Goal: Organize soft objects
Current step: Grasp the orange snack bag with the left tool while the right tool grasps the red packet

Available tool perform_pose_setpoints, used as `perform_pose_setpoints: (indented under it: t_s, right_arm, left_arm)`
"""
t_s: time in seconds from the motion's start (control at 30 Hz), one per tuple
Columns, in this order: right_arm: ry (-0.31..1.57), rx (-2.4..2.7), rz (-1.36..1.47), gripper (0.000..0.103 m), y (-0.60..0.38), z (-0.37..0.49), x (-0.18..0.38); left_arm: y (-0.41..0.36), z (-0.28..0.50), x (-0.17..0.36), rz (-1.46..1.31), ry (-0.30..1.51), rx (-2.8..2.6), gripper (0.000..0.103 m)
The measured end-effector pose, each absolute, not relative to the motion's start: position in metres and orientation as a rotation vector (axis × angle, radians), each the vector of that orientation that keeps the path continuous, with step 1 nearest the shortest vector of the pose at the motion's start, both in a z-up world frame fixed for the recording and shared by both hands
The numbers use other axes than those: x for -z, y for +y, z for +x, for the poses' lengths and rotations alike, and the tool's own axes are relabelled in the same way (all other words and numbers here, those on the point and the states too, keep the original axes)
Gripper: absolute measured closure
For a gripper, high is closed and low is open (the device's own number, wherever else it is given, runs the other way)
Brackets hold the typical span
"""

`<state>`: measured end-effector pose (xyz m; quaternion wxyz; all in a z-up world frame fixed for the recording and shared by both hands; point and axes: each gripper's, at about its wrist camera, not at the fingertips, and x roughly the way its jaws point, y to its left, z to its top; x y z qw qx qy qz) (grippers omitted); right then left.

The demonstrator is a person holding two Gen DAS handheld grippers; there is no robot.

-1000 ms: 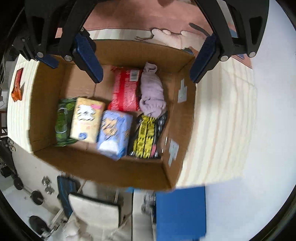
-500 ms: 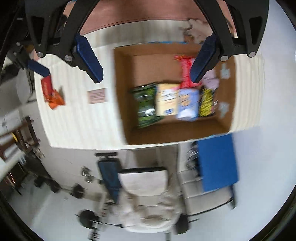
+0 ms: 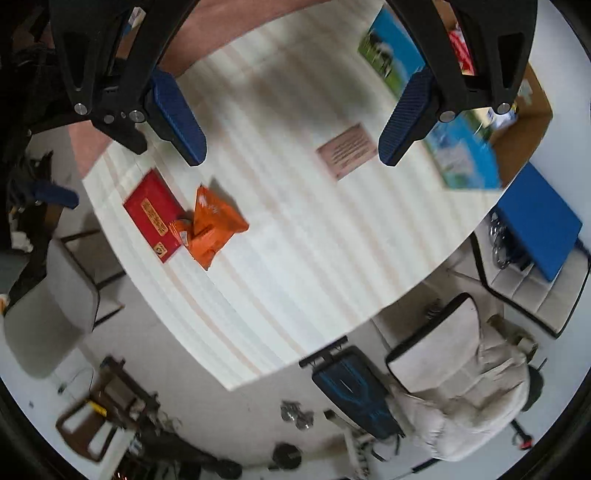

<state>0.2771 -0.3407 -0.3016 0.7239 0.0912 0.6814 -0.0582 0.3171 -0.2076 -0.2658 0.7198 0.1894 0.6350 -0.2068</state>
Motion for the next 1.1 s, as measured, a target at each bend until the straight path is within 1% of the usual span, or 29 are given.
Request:
perform_pose_setpoints:
  t_s: [0.1,0.2,0.3,0.43,0.47,0.53,0.6,0.67,0.7,0.73,0.8,0.83,0.87,0.9,0.93,1.0,1.03,1.07,1.1]
  right_arm:
    - [1.588,0.144,0.111,0.0,-0.369,0.289,0.343]
    - [1.666,0.144,0.096,0.0,-0.392,0.299,0.385]
    - [1.711,0.141,0.082,0.0,-0.405,0.308,0.418]
    - [1.748,0.134,0.083,0.001,-0.411,0.312,0.445]
    - [1.761,0.138,0.087,0.007,-0.413,0.311,0.452]
    - [1.794,0.126,0.167,0.008,-0.42,0.308,0.465]
    - [1.792,0.12,0.178,0.014,-0.422,0.304,0.465]
    - [1.807,0.115,0.191,0.022,-0.425,0.3,0.465]
    - [1.813,0.11,0.189,0.022,-0.426,0.297,0.464]
    - [1.815,0.108,0.185,0.023,-0.428,0.296,0.464]
    - [1.811,0.106,0.169,0.023,-0.431,0.295,0.462]
    - [1.808,0.104,0.154,0.023,-0.432,0.294,0.461]
    - [1.804,0.102,0.14,0.023,-0.433,0.295,0.459]
    - [1.796,0.095,0.129,0.023,-0.434,0.296,0.456]
    - [1.79,0.087,0.115,0.022,-0.433,0.296,0.453]
    - [1.772,0.084,0.081,0.022,-0.435,0.299,0.449]
    - [1.762,0.083,0.062,0.022,-0.433,0.301,0.449]
    - [1.754,0.081,0.051,0.022,-0.433,0.303,0.449]
    - [1.746,0.074,0.058,0.022,-0.432,0.307,0.449]
  left_arm:
    - [-0.235,0.324,0.292,0.478,1.439,0.457,0.007]
    - [-0.259,0.327,0.324,0.534,1.491,0.473,0.007]
    - [-0.279,0.331,0.347,0.585,1.53,0.494,0.007]
    - [-0.296,0.336,0.371,0.634,1.557,0.499,0.007]
    - [-0.299,0.337,0.374,0.647,1.562,0.503,0.007]
    - [-0.308,0.339,0.381,0.685,1.564,0.506,0.007]
    - [-0.315,0.338,0.388,0.716,1.575,0.526,0.007]
    - [-0.323,0.336,0.398,0.741,1.596,0.554,0.007]
    - [-0.327,0.333,0.403,0.748,1.611,0.577,0.007]
    - [-0.33,0.331,0.406,0.823,1.681,0.536,0.007]
    - [-0.334,0.326,0.413,0.837,1.699,0.549,0.009]
    - [-0.336,0.323,0.416,0.841,1.703,0.56,0.014]
    - [-0.335,0.32,0.418,0.837,1.712,0.56,0.034]
    - [-0.332,0.32,0.421,0.815,1.741,0.547,0.043]
    - [-0.33,0.32,0.423,0.792,1.754,0.536,0.043]
    - [-0.323,0.32,0.42,0.758,1.747,0.516,0.048]
    - [-0.319,0.32,0.419,0.743,1.75,0.503,0.048]
    - [-0.312,0.321,0.417,0.708,1.759,0.487,0.057]
    - [-0.305,0.319,0.415,0.671,1.769,0.463,0.057]
